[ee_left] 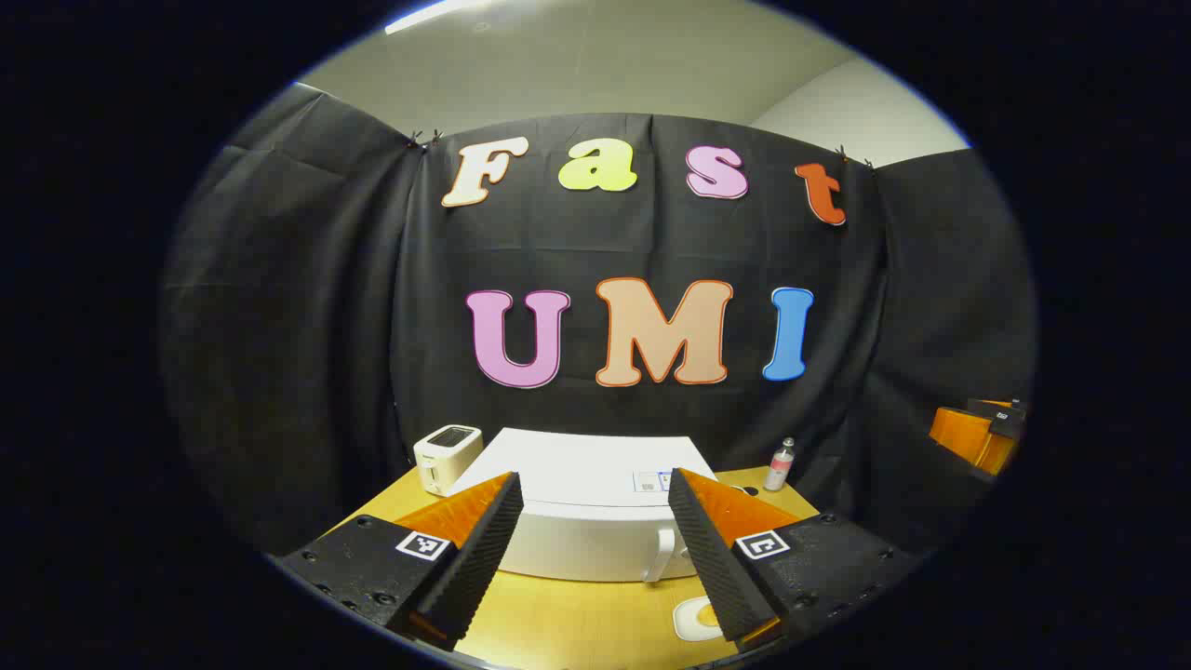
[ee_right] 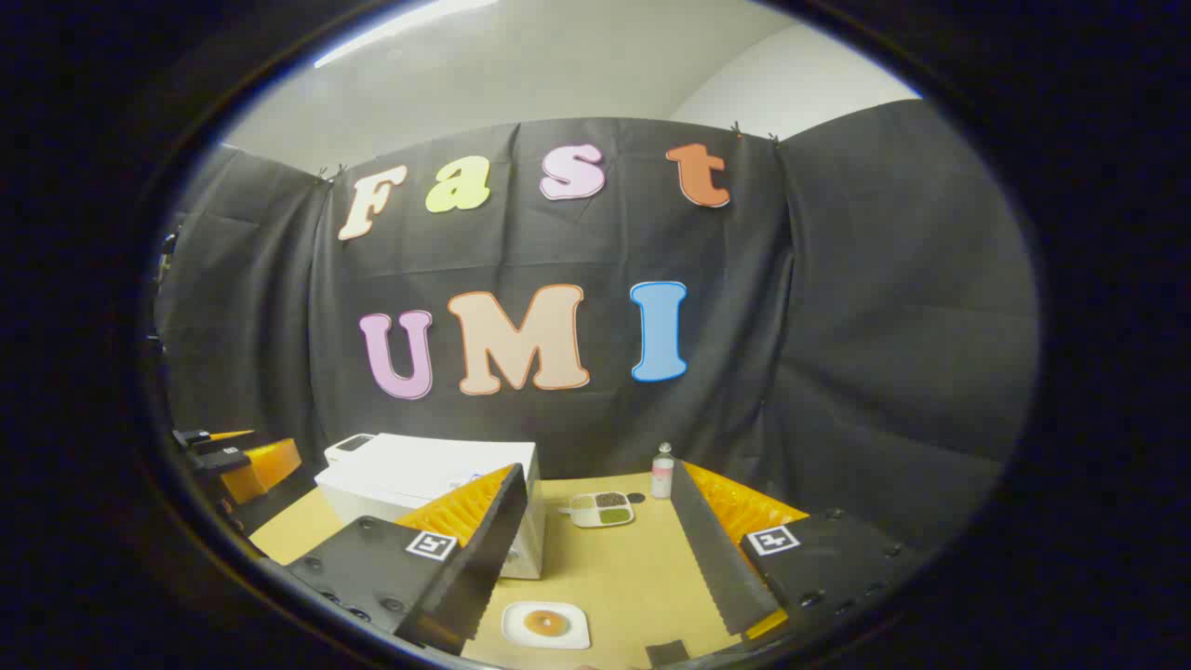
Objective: Open the microwave oven with the left hand, put the food in, and close the microwave oven.
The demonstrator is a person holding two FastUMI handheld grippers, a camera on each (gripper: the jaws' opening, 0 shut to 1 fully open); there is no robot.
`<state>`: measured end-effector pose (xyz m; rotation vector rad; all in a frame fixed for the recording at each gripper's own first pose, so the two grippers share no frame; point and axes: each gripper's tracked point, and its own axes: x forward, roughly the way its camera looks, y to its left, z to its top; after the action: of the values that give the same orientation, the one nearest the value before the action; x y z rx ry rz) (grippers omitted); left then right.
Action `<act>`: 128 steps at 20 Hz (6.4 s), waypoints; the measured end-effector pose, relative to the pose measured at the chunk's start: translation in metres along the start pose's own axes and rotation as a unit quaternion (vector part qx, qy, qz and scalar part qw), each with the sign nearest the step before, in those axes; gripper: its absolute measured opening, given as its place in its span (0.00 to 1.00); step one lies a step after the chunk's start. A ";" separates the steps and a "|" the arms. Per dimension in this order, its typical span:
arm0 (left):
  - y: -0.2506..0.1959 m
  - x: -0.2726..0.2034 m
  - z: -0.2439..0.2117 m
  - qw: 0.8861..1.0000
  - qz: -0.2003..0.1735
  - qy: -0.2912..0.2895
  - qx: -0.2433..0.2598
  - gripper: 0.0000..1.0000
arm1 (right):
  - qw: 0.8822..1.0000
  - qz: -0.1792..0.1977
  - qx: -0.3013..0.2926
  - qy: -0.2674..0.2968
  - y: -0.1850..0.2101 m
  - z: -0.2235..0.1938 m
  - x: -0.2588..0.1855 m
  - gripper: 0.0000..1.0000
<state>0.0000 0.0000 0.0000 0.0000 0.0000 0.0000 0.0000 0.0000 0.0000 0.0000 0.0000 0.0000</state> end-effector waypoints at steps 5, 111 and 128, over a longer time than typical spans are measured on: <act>-0.010 0.003 0.002 1.000 -0.018 -0.005 -0.001 0.96 | 1.000 -0.015 -0.007 0.000 -0.008 0.001 0.001 0.92; 0.031 -0.016 -0.336 0.960 0.036 0.265 -0.083 0.99 | 0.987 0.065 -0.032 0.145 0.024 -0.132 -0.004 0.93; 0.172 -0.151 -0.317 0.933 0.244 0.238 -0.114 0.97 | 0.968 0.137 -0.052 0.204 0.067 -0.205 0.001 0.94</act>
<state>-0.1506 0.1722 -0.3167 -0.2340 0.4865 0.4982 0.0010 0.0669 -0.2051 -0.1052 0.4127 0.2778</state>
